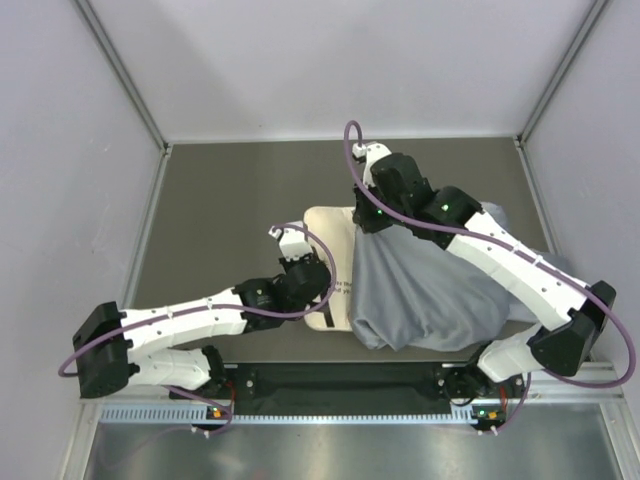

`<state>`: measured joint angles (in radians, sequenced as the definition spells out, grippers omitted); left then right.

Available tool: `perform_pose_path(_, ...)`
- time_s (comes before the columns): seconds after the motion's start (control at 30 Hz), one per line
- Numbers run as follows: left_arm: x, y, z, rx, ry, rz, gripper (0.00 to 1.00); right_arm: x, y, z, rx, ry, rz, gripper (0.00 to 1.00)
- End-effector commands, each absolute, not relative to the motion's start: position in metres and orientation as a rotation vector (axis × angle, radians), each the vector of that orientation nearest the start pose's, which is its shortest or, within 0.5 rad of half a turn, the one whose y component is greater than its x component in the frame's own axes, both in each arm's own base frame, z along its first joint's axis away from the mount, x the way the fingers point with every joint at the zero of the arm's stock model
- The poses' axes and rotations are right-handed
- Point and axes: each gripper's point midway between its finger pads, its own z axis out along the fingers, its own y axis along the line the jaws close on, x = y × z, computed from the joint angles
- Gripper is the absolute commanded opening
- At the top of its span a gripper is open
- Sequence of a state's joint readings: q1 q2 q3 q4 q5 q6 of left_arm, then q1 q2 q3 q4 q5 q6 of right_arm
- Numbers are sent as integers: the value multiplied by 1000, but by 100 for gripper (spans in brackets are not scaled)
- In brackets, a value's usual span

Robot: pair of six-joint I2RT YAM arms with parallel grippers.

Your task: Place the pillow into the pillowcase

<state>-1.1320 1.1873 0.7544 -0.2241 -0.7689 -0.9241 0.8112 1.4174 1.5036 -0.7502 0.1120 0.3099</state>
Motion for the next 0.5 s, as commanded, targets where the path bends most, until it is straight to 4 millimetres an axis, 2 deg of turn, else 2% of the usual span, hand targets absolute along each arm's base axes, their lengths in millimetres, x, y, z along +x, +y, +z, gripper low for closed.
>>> perform_pose_path(0.0,243,-310,254,-256,1820,-783,0,260,320,308,-554,2120,717,0)
perform_pose_path(0.07,239,-317,257,-220,1832,-826,0,267,307,300,-511,2145,645,0)
perform_pose_path(0.1,236,-318,255,-209,1840,-834,0,266,302,288,-512,2177,640,0)
perform_pose_path(0.13,234,-318,251,-201,1851,-842,0,271,294,291,-483,2162,649,0)
perform_pose_path(0.2,226,-316,240,-177,1866,-880,0,266,292,281,-501,2177,702,0)
perform_pose_path(0.23,222,-315,227,-154,1873,-884,0,270,291,286,-495,2154,712,0)
perform_pose_path(0.27,219,-318,229,-136,1859,-927,0,271,294,286,-500,2156,717,0)
perform_pose_path(0.33,220,-326,247,-134,1813,-976,0,276,312,302,-524,2140,781,0)
perform_pose_path(0.37,224,-328,249,-131,1814,-955,0,276,320,328,-533,2098,818,0)
perform_pose_path(0.4,225,-327,248,-121,1836,-913,0,275,332,329,-556,2106,834,0)
perform_pose_path(0.43,229,-329,267,-120,1804,-915,0,274,336,340,-560,2090,851,0)
perform_pose_path(0.47,232,-327,274,-127,1788,-902,0,271,339,367,-562,2043,882,0)
